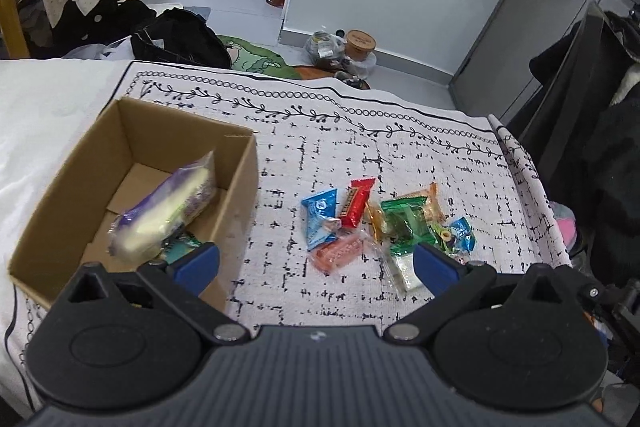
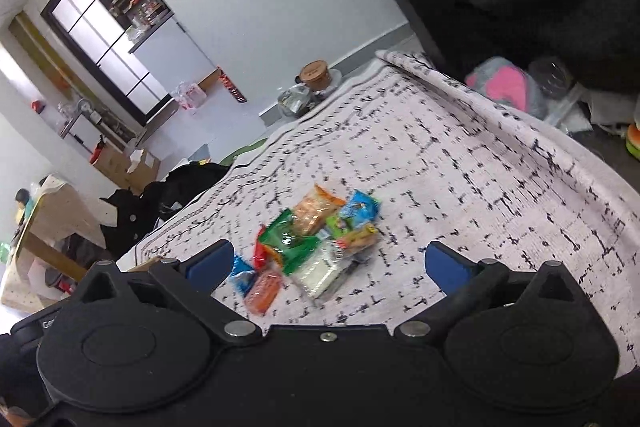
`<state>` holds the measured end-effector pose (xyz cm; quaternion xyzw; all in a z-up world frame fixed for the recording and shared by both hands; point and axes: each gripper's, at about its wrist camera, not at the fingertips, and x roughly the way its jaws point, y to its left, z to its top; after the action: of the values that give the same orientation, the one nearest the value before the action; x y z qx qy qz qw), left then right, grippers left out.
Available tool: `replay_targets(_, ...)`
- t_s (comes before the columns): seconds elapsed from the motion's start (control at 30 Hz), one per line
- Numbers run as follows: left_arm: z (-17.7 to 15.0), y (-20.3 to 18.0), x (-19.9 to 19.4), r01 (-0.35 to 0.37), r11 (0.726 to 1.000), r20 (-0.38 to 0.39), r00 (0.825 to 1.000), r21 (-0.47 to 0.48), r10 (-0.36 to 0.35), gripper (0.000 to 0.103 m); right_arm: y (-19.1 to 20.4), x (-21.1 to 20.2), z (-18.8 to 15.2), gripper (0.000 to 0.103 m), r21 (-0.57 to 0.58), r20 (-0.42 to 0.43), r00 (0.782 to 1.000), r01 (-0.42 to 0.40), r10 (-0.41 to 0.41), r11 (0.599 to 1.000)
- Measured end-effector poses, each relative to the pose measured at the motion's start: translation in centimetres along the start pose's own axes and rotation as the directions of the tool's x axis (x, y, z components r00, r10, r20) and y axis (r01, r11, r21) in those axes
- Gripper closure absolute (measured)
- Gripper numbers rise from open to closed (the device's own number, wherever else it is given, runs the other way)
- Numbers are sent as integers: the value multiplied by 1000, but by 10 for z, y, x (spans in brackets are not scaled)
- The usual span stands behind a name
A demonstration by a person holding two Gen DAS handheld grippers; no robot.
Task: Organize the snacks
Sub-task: 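Return both tools from the box to the remaining snacks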
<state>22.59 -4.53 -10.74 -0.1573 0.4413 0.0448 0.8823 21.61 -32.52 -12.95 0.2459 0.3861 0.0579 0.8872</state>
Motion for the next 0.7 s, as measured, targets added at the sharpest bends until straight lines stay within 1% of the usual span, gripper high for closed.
replay_targets(0.07,-1,-3,8,-6,1000,-4,1000,8,6,1,-8,8,-2,6,33,-24,1000,-10,11,999)
replay_targets(0.13,0,-5,17,-8,1000,-13,1000,15,9,3,-13,17,-4,14,68,-54,998,-29,33,997)
replay_targets(0.17,0,-6,22,-8,1000,-21,1000,18,9,3,-14,21,-5,16,79,-62,997,-38,43,996)
replay_targets(0.2,-1,-6,27,-9,1000,-27,1000,21,10,4,-15,26,-6,21,86,-72,996,-44,50,995)
replay_targets(0.23,-1,-7,32,-10,1000,-29,1000,26,11,6,-15,29,-6,26,90,-81,995,-44,52,995)
replay_targets(0.27,-2,-7,35,-9,1000,-32,999,30,10,10,-15,34,-7,28,96,-91,994,-44,53,994)
replay_targets(0.3,-3,-8,40,-10,999,-36,999,33,11,14,-16,38,-8,32,102,-101,993,-46,56,994)
replay_targets(0.33,-3,-8,45,-11,999,-43,999,35,12,16,-17,43,-8,35,110,-112,992,-49,61,993)
replay_targets(0.4,-4,-9,53,-13,999,-54,998,42,15,24,-19,52,-9,38,129,-130,989,-49,66,990)
replay_targets(0.43,-4,-9,59,-12,999,-62,998,47,15,26,-20,57,-9,40,137,-139,988,-47,67,989)
replay_targets(0.5,-5,-10,69,-5,998,-79,997,55,9,36,-22,66,-10,42,146,-156,985,-44,67,988)
replay_targets(0.63,-6,-13,89,9,998,-105,994,63,-3,44,-24,85,-12,49,164,-197,978,-42,74,986)
replay_targets(0.7,-5,-15,97,17,997,-117,993,69,-9,50,-24,93,-13,49,163,-211,975,-30,65,986)
